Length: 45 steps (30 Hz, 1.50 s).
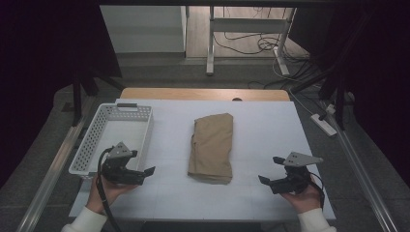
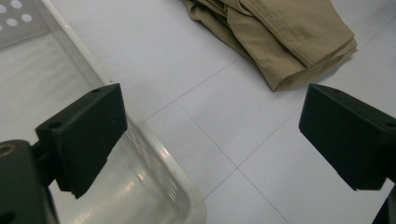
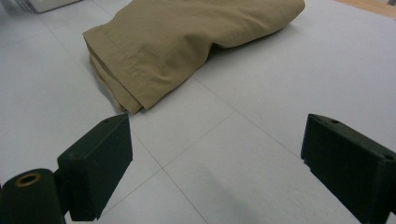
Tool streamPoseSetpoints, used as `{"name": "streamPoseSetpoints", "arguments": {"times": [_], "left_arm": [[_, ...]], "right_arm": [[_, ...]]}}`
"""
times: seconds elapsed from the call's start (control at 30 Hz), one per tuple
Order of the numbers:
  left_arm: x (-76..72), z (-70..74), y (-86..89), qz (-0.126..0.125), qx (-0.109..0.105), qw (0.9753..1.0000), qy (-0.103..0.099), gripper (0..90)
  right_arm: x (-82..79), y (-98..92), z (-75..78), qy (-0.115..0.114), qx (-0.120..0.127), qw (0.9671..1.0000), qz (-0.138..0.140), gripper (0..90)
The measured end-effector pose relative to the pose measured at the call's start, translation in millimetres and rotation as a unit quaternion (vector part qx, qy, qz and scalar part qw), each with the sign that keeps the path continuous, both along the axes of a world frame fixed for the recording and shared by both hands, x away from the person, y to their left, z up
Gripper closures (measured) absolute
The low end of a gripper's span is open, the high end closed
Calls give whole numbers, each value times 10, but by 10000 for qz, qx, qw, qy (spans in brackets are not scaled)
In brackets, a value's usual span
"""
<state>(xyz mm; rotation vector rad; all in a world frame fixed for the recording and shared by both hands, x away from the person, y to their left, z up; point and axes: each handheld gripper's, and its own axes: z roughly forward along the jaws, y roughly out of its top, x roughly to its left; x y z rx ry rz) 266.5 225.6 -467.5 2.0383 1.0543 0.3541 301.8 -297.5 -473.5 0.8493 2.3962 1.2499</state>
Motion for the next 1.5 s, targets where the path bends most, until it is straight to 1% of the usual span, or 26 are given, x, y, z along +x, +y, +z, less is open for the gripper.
{"name": "streamPoseSetpoints", "arguments": {"times": [0.23, 0.27, 0.33, 0.37, 0.43, 0.47, 0.53, 0.6, 0.67, 0.7, 0.77, 0.83, 0.93, 1.0, 1.03, 1.13, 1.2, 1.3, 1.43, 1.5], "left_arm": [[3, 9, 5, -18, -18, 10000, -19, 74], [5, 9, 5, -28, -40, 10000, -16, 75], [4, 1, 3, -33, -158, 9999, 12, 78], [-4, 4, -6, -33, -135, 9999, -9, 79], [-8, 11, -8, -23, -138, 9999, -22, 78], [-9, 20, -5, -19, -152, 9999, -53, 78], [-7, 45, 13, -12, -142, 9998, -129, 78], [-4, 47, 25, -19, -148, 9998, -147, 79], [15, 38, 41, -11, -125, 9998, -144, 79], [32, 38, 45, -5, -130, 9998, -132, 79], [33, 48, 42, -27, -142, 9998, -154, 78], [23, 70, 33, -46, -152, 9997, -202, 81], [6, 73, 31, -36, -211, 9996, -195, 83], [-1, 68, 16, -44, -200, 9996, -204, 84], [0, 66, 7, -46, -201, 9996, -203, 83], [16, 60, -13, -74, -207, 9996, -199, 83], [29, 55, -7, -89, -211, 9996, -188, 83], [49, 25, 22, -58, -237, 9996, -158, 83], [57, -10, 37, -61, -265, 9996, -91, 84], [44, -16, 36, -58, -217, 9997, -107, 84]], "right_arm": [[13, -14, -19, 51, 21, 10000, 12, 88], [14, -15, -21, 49, 40, 10000, 33, 88], [21, -17, -29, 69, 54, 9999, 55, 88], [40, -15, -47, 112, 83, 9999, 74, 88], [47, -13, -52, 117, 71, 9999, 64, 88], [51, -14, -51, 114, 42, 9999, 51, 88], [64, -22, -44, 73, 104, 9999, 1, 90], [70, -26, -35, 46, 97, 9999, -22, 90], [84, -40, -9, 31, 194, 9998, -66, 91], [87, -54, -1, 23, 307, 9995, -84, 91], [83, -59, -8, 51, 350, 9994, -65, 91], [64, -65, -43, 88, 295, 9995, -53, 91], [70, -69, -57, 103, 271, 9996, -37, 91], [83, -68, -48, 107, 301, 9995, -16, 91], [79, -62, -27, 98, 367, 9993, 22, 91], [68, -47, -17, 79, 356, 9993, 50, 91], [63, -25, -17, 84, 323, 9994, 85, 91], [67, 13, -17, 63, 200, 9997, 99, 91], [75, 46, -2, 45, 226, 9996, 147, 91], [80, 86, 14, 7, 171, 9997, 200, 91]]}}
